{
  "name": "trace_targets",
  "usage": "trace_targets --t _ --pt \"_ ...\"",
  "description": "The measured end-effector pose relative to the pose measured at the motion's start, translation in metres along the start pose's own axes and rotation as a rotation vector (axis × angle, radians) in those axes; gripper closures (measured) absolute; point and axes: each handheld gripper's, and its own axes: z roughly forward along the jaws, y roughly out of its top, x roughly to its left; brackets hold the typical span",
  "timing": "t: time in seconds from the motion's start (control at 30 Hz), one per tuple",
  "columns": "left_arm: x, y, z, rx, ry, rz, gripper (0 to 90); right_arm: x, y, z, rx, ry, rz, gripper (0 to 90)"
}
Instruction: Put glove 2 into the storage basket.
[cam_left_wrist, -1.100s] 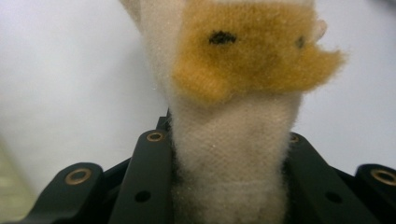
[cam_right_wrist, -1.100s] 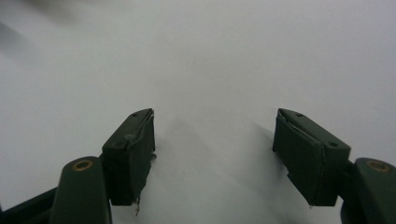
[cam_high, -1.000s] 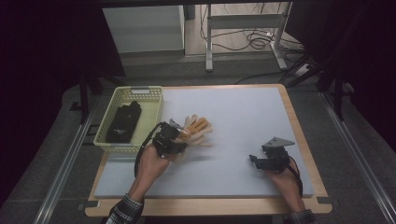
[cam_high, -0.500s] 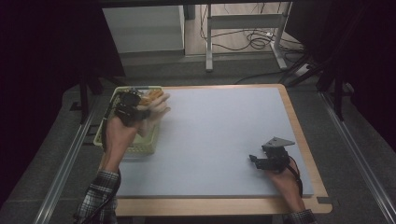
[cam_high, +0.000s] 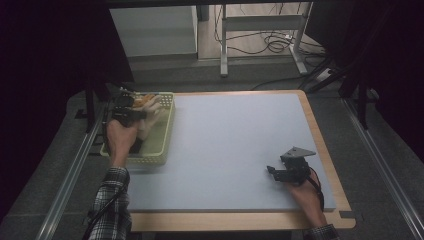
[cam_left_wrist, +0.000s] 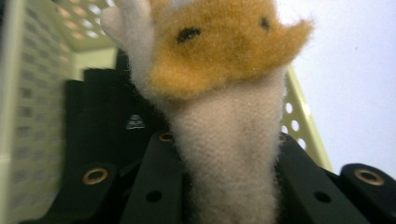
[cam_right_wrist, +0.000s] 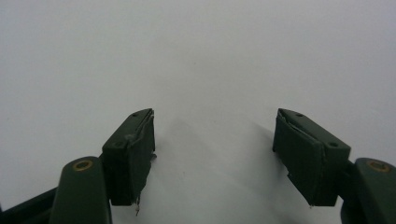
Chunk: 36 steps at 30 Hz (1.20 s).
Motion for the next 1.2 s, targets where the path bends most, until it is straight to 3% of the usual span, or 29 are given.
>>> trace_targets --t 0.13,0.2,0.23,0.27,0.3,0.33,0.37,0.43,0.5,0.6,0.7,0.77,0.83,0.9,1.0,1.07,1.13,1.2 --pt "-0.004 -0.01 0.029 0.039 -0.026 -0.003 77.2 0.0 0.0 0.0 0.0 0.0 0.0 29.1" --pt "-0.006 -0.014 0.042 0.108 -0.027 0.041 75.0 0.0 0.0 0.0 0.0 0.0 0.0 29.1" --pt "-0.008 -0.016 0.049 0.147 -0.011 0.075 70.4 0.0 0.0 0.0 0.0 0.001 0.0 29.1" --pt "-0.01 -0.017 0.055 0.197 0.012 0.103 59.5 0.0 0.0 0.0 -0.001 0.0 0.0 29.1" --pt "-0.011 -0.016 0.056 0.216 0.038 0.124 44.7 0.0 0.0 0.0 0.0 0.0 0.0 29.1" --pt "-0.012 -0.016 0.056 0.225 0.039 0.138 33.4 0.0 0.0 0.0 -0.001 0.0 0.0 29.1" --pt "-0.016 -0.015 0.053 0.24 0.04 0.175 27.4 0.0 0.0 0.0 0.0 0.0 0.0 29.1" --pt "-0.019 -0.012 0.042 0.234 0.059 0.223 13.5 0.0 0.0 0.0 0.0 0.0 0.0 29.1" --pt "-0.02 -0.01 0.031 0.218 0.036 0.229 9.7 0.0 0.0 0.0 0.0 0.0 0.0 29.1" --pt "-0.016 -0.004 0.008 0.151 -0.001 0.209 12.4 0.0 0.0 0.0 0.0 0.0 0.0 29.1" --pt "-0.01 -0.003 0.001 0.128 0.036 0.173 34.7 0.0 0.0 0.0 0.0 0.0 0.0 29.1" --pt "-0.004 -0.005 0.007 0.156 0.047 0.154 52.9 0.0 0.0 0.0 0.0 0.0 0.0 29.1" --pt "0.002 -0.008 0.02 0.205 0.047 0.124 63.5 0.0 0.0 0.0 0.0 -0.001 -0.001 29.1" --pt "0.004 -0.011 0.031 0.246 0.033 0.11 67.1 0.0 0.0 0.0 0.0 0.0 0.0 29.1" --pt "0.002 -0.014 0.042 0.247 -0.058 0.085 68.8 0.0 0.0 0.0 0.0 0.0 0.0 29.1" --pt "-0.004 -0.014 0.046 0.253 -0.084 0.089 68.8 0.0 0.0 0.0 0.0 0.0 0.0 29.1" --pt "-0.008 -0.012 0.046 0.26 -0.071 0.11 68.0 0.0 0.0 0.0 0.0 0.0 0.0 29.1" --pt "-0.005 -0.01 0.039 0.225 -0.075 0.101 67.2 0.0 0.0 0.0 0.0 0.0 0.0 29.1"
